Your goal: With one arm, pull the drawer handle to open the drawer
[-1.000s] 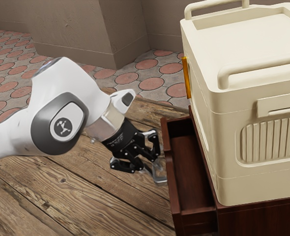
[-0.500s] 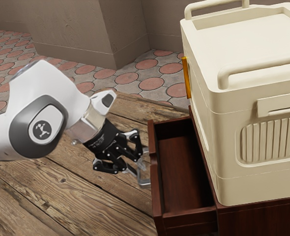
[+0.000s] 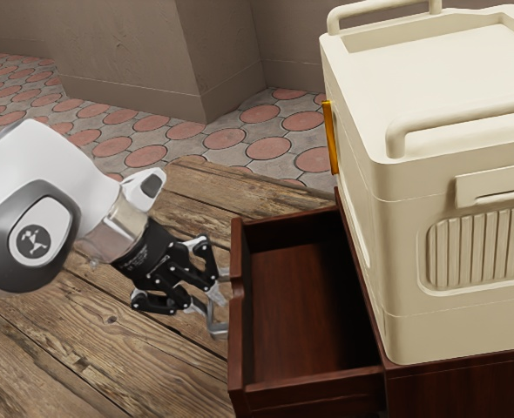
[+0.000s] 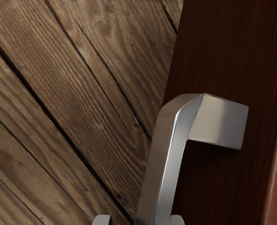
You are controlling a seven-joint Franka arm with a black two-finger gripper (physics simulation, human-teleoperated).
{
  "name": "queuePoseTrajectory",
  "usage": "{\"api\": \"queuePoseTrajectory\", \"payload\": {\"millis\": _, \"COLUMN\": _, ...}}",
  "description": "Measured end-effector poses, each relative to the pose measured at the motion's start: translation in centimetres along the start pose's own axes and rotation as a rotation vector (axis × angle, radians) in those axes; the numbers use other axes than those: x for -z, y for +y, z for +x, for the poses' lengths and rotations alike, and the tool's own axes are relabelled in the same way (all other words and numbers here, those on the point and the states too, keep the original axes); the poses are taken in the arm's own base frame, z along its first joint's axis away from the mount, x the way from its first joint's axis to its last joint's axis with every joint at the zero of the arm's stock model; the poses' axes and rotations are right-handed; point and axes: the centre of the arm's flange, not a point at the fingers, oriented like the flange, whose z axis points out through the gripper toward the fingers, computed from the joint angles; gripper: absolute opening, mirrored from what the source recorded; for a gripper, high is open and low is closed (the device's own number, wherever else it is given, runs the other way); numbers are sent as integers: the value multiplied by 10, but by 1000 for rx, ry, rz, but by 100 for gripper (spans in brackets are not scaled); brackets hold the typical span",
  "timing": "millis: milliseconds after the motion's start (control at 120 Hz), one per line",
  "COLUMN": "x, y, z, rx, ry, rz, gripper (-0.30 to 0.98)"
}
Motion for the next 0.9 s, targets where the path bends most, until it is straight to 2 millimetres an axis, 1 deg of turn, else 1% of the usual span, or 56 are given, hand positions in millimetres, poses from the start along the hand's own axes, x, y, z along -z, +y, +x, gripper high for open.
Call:
{"api": "queuePoseTrajectory", "payload": {"millis": 208, "x": 2, "y": -11, "z": -2, "rx": 4, "ry": 2, "rz": 0, "gripper": 7}}
{"api": "queuePoseTrajectory", "payload": {"millis": 400, "x": 13, "y": -26, "z": 6, "rx": 30, "ry": 8, "rz": -18, "gripper": 7}}
{"api": "queuePoseTrajectory", "payload": {"millis": 500, "x": 19, "y": -31, "z": 9, "rx": 35, "ry": 12, "rz": -25, "gripper": 8}}
{"api": "queuePoseTrajectory", "payload": {"millis": 567, "x": 40, "y": -32, "z": 12, "rx": 33, "ry": 32, "rz": -52, "gripper": 14}}
{"api": "queuePoseTrajectory", "payload": {"millis": 675, "x": 78, "y": -20, "z": 9, "rx": -7, "ry": 70, "rz": -91, "gripper": 35}}
{"api": "queuePoseTrajectory", "payload": {"millis": 783, "x": 136, "y": 8, "z": 5, "rx": -97, "ry": 127, "rz": -81, "gripper": 48}}
{"api": "queuePoseTrajectory", "payload": {"millis": 817, "x": 151, "y": 13, "z": 4, "rx": -123, "ry": 144, "rz": -57, "gripper": 51}}
{"api": "queuePoseTrajectory", "payload": {"millis": 858, "x": 163, "y": 16, "z": 3, "rx": -147, "ry": 159, "rz": -17, "gripper": 54}}
{"api": "queuePoseTrajectory", "payload": {"millis": 900, "x": 169, "y": 11, "z": 8, "rx": -152, "ry": 167, "rz": 27, "gripper": 57}}
